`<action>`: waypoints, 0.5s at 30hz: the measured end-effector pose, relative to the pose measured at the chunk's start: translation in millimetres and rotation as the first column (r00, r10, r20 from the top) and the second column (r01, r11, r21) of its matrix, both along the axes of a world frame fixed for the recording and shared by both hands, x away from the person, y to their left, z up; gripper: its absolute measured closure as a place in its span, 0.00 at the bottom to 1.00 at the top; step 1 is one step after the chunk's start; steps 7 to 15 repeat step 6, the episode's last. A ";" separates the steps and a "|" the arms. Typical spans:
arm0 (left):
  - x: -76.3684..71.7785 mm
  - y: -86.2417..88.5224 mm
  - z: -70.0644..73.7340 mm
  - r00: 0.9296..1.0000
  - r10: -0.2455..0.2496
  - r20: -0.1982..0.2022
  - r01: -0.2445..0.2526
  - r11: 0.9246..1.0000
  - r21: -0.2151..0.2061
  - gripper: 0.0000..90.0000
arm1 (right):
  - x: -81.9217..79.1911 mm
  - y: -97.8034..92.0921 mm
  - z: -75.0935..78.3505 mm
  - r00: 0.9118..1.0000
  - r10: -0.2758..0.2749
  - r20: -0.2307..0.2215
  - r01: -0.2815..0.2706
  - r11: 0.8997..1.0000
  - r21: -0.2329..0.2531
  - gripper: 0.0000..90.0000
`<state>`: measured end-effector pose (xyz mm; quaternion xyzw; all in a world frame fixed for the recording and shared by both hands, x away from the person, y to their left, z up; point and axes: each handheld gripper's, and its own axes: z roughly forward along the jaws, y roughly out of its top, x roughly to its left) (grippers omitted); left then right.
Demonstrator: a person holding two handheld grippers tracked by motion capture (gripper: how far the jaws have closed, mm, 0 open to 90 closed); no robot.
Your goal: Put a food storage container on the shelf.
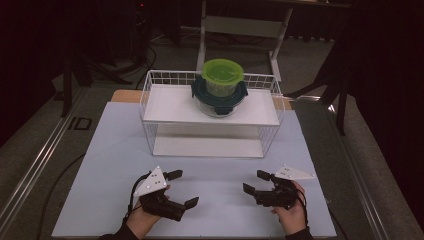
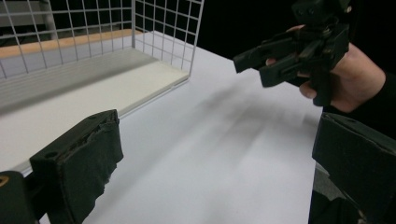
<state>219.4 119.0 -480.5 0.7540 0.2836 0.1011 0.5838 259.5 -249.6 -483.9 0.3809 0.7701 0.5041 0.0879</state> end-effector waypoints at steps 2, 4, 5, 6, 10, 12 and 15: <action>-0.3 -1.0 -2.7 1.000 -0.001 -0.003 0.001 1.000 0.006 0.02 | -1.1 -3.2 -0.7 1.000 -0.005 0.006 0.005 1.000 0.001 0.22; 0.0 -1.3 -3.5 1.000 -0.002 -0.006 0.002 1.000 0.004 0.02 | -1.5 -4.5 -0.8 1.000 -0.009 0.006 0.009 1.000 0.001 0.22; 0.7 -1.5 -4.2 1.000 -0.004 -0.009 0.004 1.000 0.000 0.02 | -1.6 -5.8 -0.8 1.000 -0.009 0.006 0.009 1.000 0.002 0.22; 0.7 -1.7 -4.2 1.000 -0.003 -0.005 0.003 1.000 0.002 0.02 | -1.5 -7.1 -0.9 1.000 -0.017 0.013 0.017 1.000 0.001 0.22; 0.7 -1.7 -4.2 1.000 -0.003 -0.005 0.003 1.000 0.002 0.02 | -1.5 -7.1 -0.9 1.000 -0.017 0.013 0.017 1.000 0.001 0.22; 0.7 -1.7 -4.2 1.000 -0.003 -0.005 0.003 1.000 0.002 0.02 | -1.5 -7.1 -0.9 1.000 -0.017 0.013 0.017 1.000 0.001 0.22; 0.7 -1.7 -4.2 1.000 -0.003 -0.005 0.003 1.000 0.002 0.02 | -1.5 -7.1 -0.9 1.000 -0.017 0.013 0.017 1.000 0.001 0.22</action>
